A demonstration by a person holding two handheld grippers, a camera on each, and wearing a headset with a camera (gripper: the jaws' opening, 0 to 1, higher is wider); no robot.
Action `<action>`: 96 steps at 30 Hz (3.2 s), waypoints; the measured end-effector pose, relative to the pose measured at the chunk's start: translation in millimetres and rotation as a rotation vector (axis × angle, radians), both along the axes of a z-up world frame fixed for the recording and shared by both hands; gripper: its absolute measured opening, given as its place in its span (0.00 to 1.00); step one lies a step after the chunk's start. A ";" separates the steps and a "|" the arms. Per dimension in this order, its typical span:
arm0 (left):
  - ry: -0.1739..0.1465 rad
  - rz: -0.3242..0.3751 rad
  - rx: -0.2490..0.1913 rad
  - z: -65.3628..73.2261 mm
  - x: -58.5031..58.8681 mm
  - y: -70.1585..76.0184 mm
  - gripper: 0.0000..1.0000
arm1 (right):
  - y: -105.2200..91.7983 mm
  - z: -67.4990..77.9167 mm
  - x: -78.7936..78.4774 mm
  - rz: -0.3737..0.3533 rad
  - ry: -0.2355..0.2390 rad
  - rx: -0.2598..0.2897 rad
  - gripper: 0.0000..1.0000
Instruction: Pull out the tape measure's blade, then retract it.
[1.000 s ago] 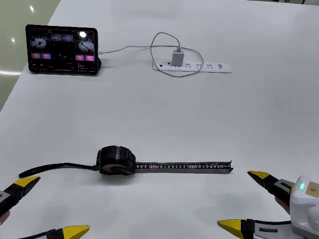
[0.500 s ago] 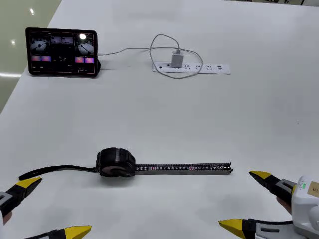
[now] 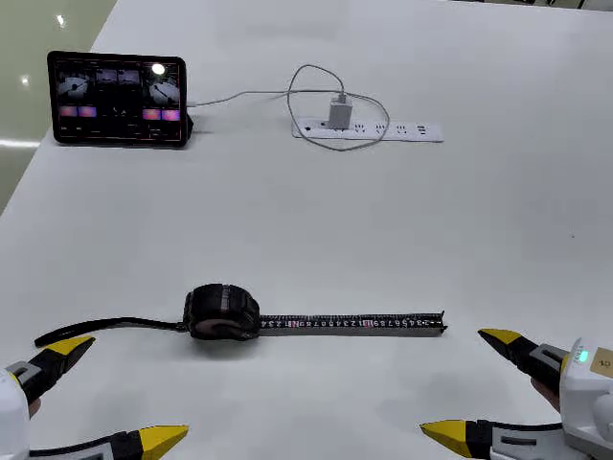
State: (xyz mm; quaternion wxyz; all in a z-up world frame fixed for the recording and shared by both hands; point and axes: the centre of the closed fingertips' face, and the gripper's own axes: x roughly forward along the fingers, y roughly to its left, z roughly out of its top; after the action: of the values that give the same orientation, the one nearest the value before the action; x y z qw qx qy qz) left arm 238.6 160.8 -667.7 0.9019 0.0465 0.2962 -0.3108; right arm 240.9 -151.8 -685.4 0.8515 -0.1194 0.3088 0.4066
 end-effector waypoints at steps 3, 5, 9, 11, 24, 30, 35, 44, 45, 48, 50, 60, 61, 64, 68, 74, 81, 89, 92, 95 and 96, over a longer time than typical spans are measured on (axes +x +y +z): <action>0.000 0.001 0.000 -1.6 4.4 -2.2 0.88 | 0.3 -0.4 0.2 0.000 0.001 0.000 0.83; -0.001 0.002 -0.002 -1.6 7.7 -4.8 0.88 | 0.0 -1.0 0.5 0.002 0.002 -0.002 0.83; 0.004 -0.004 -0.007 -4.2 13.1 -10.3 0.88 | -0.4 -0.6 1.3 0.001 0.002 -0.002 0.83; 0.005 -0.001 -0.016 -3.7 16.0 -12.3 0.89 | -0.5 -0.8 1.2 0.001 0.003 -0.003 0.83; 0.006 0.000 -0.026 -6.7 37.1 -24.6 0.88 | -3.3 -3.4 4.7 0.003 0.007 -0.009 0.83; 0.020 0.008 -0.044 -12.4 45.4 -30.7 0.87 | -5.9 -3.8 6.9 -0.001 0.008 -0.010 0.83; 0.030 0.008 -0.056 -16.9 49.3 -39.7 0.87 | -7.1 -1.4 10.2 -0.001 0.004 -0.009 0.83; 0.049 0.038 -0.085 -24.2 59.8 -52.4 0.86 | -10.3 0.4 14.0 -0.012 0.001 -0.001 0.83; 0.051 0.041 -0.088 -25.4 60.7 -53.5 0.86 | -10.6 0.3 14.1 -0.013 0.002 0.000 0.83; 0.058 0.044 -0.092 -29.5 62.5 -56.3 0.86 | -11.5 -0.6 14.5 -0.015 0.003 -0.001 0.83; 0.063 0.047 -0.097 -31.4 63.1 -58.3 0.86 | -11.8 -1.1 14.8 -0.016 0.004 -0.001 0.82; 0.093 0.101 -0.158 -36.3 62.8 -63.7 0.86 | -13.2 -4.4 16.1 -0.017 0.011 -0.003 0.82; 0.093 0.104 -0.162 -36.2 63.3 -64.2 0.86 | -13.3 -4.4 16.4 -0.016 0.011 -0.004 0.82; 0.095 0.120 -0.174 -37.8 66.2 -64.5 0.85 | -13.2 -4.2 17.5 -0.017 0.010 -0.002 0.82; 0.098 0.126 -0.185 -38.6 66.7 -67.1 0.84 | -13.7 -4.5 18.2 -0.014 0.010 -0.005 0.80; 0.094 0.121 -0.184 -39.2 65.2 -73.4 0.84 | -15.5 -5.1 18.9 -0.015 0.013 -0.009 0.78; 0.073 0.161 -0.170 -40.6 68.2 -73.7 0.84 | -17.8 -6.3 19.8 -0.010 0.018 -0.012 0.76; 0.058 0.229 -0.146 -43.0 74.5 -73.9 0.82 | -24.7 -8.6 28.2 0.013 0.021 -0.037 0.72; 0.048 0.261 -0.137 -43.6 77.5 -74.1 0.81 | -26.6 -9.3 32.1 0.029 0.023 -0.048 0.70; 0.040 0.293 -0.114 -44.8 80.3 -73.7 0.80 | -27.9 -10.5 36.6 0.050 0.024 -0.063 0.69; 0.040 0.298 -0.114 -45.0 80.9 -74.0 0.80 | -28.3 -10.8 37.8 0.054 0.026 -0.066 0.68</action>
State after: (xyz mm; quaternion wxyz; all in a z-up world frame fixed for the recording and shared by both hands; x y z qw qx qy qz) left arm 319.5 86.8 -712.7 0.9332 -0.0553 0.2995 -0.1905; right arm 278.7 -180.1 -696.2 0.8317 -0.1504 0.3297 0.4206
